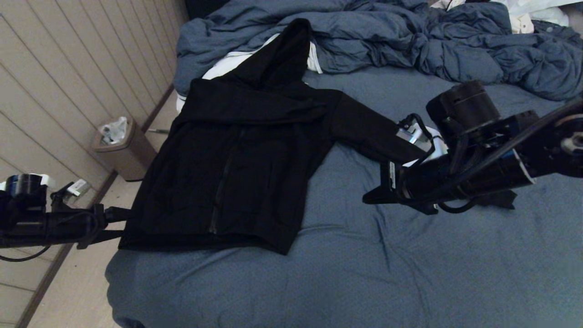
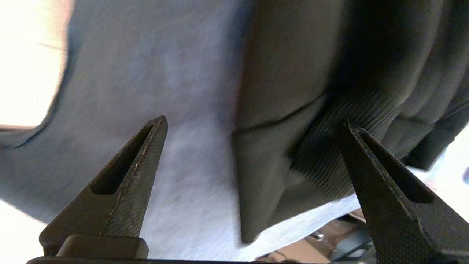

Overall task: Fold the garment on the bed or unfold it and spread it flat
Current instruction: Fold the black sweatshirt

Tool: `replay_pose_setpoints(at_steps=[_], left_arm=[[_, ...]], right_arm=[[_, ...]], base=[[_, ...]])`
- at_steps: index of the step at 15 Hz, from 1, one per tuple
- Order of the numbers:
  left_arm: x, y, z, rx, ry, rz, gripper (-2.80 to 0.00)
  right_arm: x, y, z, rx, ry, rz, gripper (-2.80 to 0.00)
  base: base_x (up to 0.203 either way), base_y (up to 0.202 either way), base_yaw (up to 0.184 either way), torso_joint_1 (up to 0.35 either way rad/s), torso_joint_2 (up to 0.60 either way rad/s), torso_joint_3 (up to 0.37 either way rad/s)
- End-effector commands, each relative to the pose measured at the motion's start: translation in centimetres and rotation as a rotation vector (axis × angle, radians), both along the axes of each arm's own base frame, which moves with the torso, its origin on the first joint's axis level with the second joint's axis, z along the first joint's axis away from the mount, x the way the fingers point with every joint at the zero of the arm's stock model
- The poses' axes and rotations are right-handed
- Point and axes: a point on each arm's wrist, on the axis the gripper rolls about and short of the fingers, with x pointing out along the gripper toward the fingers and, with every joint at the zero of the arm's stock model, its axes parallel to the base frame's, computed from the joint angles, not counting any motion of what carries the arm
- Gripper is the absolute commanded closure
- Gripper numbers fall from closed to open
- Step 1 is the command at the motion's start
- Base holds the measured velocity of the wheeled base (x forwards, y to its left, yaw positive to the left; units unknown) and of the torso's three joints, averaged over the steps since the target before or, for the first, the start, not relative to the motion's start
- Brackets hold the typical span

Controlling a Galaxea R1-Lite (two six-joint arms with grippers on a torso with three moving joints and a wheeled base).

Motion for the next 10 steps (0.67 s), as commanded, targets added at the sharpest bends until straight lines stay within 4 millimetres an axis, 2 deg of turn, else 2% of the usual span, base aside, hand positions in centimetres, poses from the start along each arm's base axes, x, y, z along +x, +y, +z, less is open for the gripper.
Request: replay_pose_setpoints(at_steps=[1, 6, 10], left_arm=[[0.5, -0.5, 0.7, -0.010, -0.014, -0.009, -2.80], [0.7, -2.4, 1.4, -0.026, -0.025, -0.062, -2.80], [0.5, -2.4, 1.4, -0.032, -0.023, -0.065, -2.80]], right_arm=[[-0.1, -0.1, 0.0, 0.002, 0.004, -0.003, 0.00], [-0.2, -0.1, 0.1, 0.001, -0.004, 0.001, 0.00], [-0.2, -0.1, 0.0, -0.001, 0.001, 0.002, 0.00]], base=[[0.000, 0.000, 0.000, 0.000, 0.00, 0.000], [0.000, 0.000, 0.000, 0.000, 0.00, 0.000], [0.000, 0.000, 0.000, 0.000, 0.00, 0.000]])
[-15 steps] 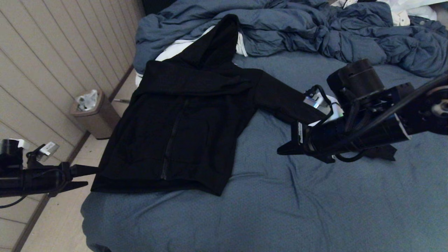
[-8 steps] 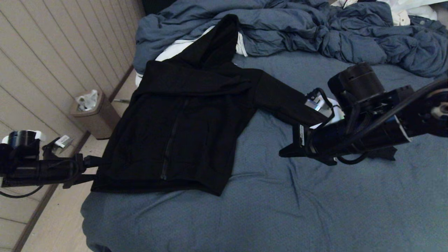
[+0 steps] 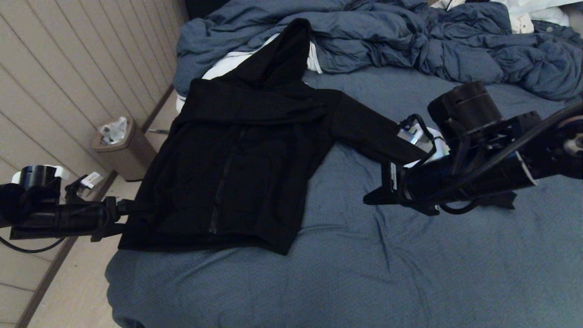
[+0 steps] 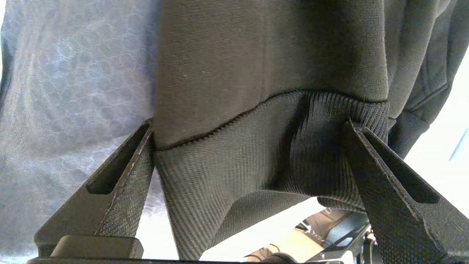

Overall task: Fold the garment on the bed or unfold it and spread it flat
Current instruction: Fold the black sweatshirt

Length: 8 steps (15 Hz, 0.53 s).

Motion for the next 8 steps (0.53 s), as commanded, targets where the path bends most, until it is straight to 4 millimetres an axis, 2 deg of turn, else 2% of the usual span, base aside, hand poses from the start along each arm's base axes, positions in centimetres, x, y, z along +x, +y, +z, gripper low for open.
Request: replay_pose_setpoints(at_steps=[1, 4, 6, 8], left_arm=[[-0.2, 0.0, 0.4, -0.002, -0.012, -0.002, -2.80], [-0.4, 0.7, 0.6, -0.015, -0.020, 0.011, -2.80], [-0.8, 1.5, 1.6, -0.055, -0.044, 0.024, -2.80], [-1.0, 1.6, 2.0, -0.079, -0.041, 0.033, -2.80]], right_arm=[[-0.1, 0.0, 0.1, 0.003, 0.002, 0.002, 0.00], [-0.1, 0.1, 0.0, 0.002, 0.002, 0.004, 0.00], [-0.2, 0.2, 0.1, 0.003, 0.000, 0.007, 0.00], [-0.2, 0.3, 0.1, 0.004, -0.002, 0.010, 0.00]], base=[[0.000, 0.000, 0.000, 0.000, 0.00, 0.000], [0.000, 0.000, 0.000, 0.000, 0.00, 0.000], [0.000, 0.000, 0.000, 0.000, 0.00, 0.000], [0.000, 0.000, 0.000, 0.000, 0.00, 0.000]])
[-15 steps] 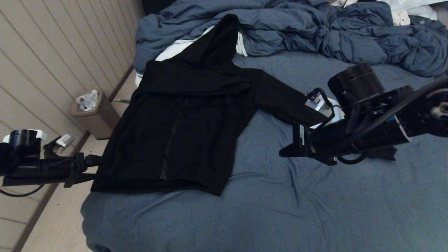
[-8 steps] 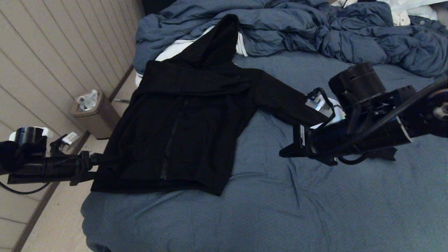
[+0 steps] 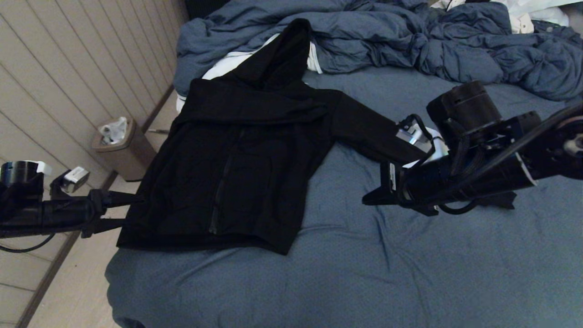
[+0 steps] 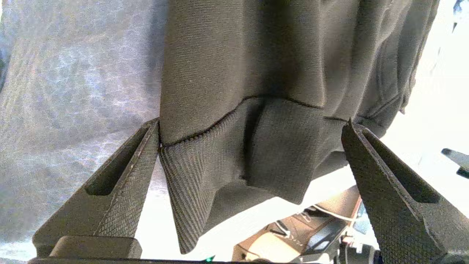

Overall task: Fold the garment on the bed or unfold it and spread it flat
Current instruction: Fold the black sweatshirt

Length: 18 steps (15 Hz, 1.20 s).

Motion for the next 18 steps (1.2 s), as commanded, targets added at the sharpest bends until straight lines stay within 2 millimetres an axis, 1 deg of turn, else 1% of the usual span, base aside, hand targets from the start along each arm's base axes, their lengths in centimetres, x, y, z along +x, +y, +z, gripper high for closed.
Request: replay_pose_setpoints(at_steps=[1, 3, 9, 10, 14, 18], left_arm=[[-0.2, 0.0, 0.3, -0.003, -0.006, 0.001, -2.80], [-0.2, -0.1, -0.4, -0.012, 0.016, -0.005, -2.80], [0.0, -1.4, -1.4, -0.019, 0.045, -0.047, -2.80], [-0.1, -1.4, -1.3, -0.018, 0.043, -0.045, 0.00], [0.1, -1.3, -1.1, -0.018, 0.039, -0.042, 0.00], [-0.3, -1.5, -0.9, -0.051, 0.033, -0.067, 0.00]], right_arm=[[-0.1, 0.0, 0.1, 0.003, 0.000, 0.001, 0.00], [-0.2, 0.0, 0.2, 0.004, -0.003, 0.001, 0.00], [-0.4, -0.1, 0.5, 0.010, -0.012, 0.000, 0.00], [-0.4, -0.1, 0.5, 0.009, -0.013, 0.001, 0.00], [-0.4, -0.1, 0.5, 0.008, -0.011, 0.001, 0.00], [-0.1, 0.0, 0.4, 0.008, -0.008, -0.001, 0.00]], base=[[0.000, 0.000, 0.000, 0.000, 0.00, 0.000], [0.000, 0.000, 0.000, 0.000, 0.00, 0.000], [0.000, 0.000, 0.000, 0.000, 0.00, 0.000], [0.000, 0.000, 0.000, 0.000, 0.00, 0.000], [0.000, 0.000, 0.000, 0.000, 0.00, 0.000], [0.000, 0.000, 0.000, 0.000, 0.00, 0.000]])
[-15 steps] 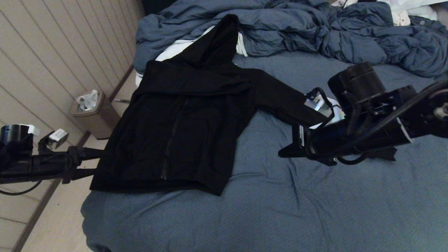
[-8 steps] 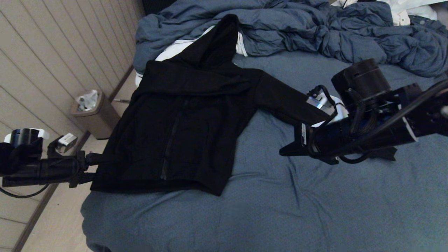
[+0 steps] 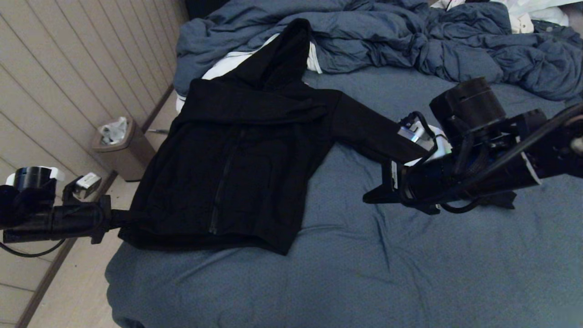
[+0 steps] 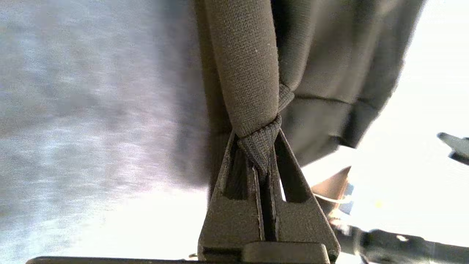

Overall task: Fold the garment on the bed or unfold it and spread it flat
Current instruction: Fold the black sweatshirt

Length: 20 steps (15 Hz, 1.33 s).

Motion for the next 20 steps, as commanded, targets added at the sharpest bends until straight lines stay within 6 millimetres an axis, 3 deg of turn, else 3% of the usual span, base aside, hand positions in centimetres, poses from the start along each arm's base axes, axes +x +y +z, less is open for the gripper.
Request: replay_pose_setpoints(at_steps=[1, 4, 9, 12, 13, 20], left_arm=[[-0.3, -0.1, 0.2, -0.024, -0.006, -0.017, 0.00], [-0.6, -0.2, 0.2, -0.026, -0.002, -0.018, 0.00], [-1.5, -0.5, -0.1, -0.029, 0.010, -0.020, 0.00], [-1.5, -0.6, -0.2, -0.029, 0.013, -0.024, 0.00], [-1.5, -0.6, -0.2, -0.029, 0.014, -0.024, 0.00], [-1.5, -0.7, -0.4, -0.029, 0.018, -0.027, 0.00]], right_arm=[[0.2, 0.1, 0.1, 0.004, -0.001, -0.001, 0.00], [0.0, 0.9, -0.3, 0.001, 0.016, 0.029, 0.00], [-0.8, 4.9, -5.4, -0.055, 0.198, 0.185, 0.00], [0.1, 6.6, -7.9, -0.089, 0.264, 0.213, 0.00], [0.5, 7.1, -8.3, -0.093, 0.266, 0.221, -2.80], [2.2, 8.7, -7.7, -0.066, 0.217, 0.236, -2.80]], base=[[0.000, 0.000, 0.000, 0.000, 0.00, 0.000], [0.000, 0.000, 0.000, 0.000, 0.00, 0.000], [0.000, 0.000, 0.000, 0.000, 0.00, 0.000], [0.000, 0.000, 0.000, 0.000, 0.00, 0.000], [0.000, 0.000, 0.000, 0.000, 0.00, 0.000], [0.000, 0.000, 0.000, 0.000, 0.00, 0.000]])
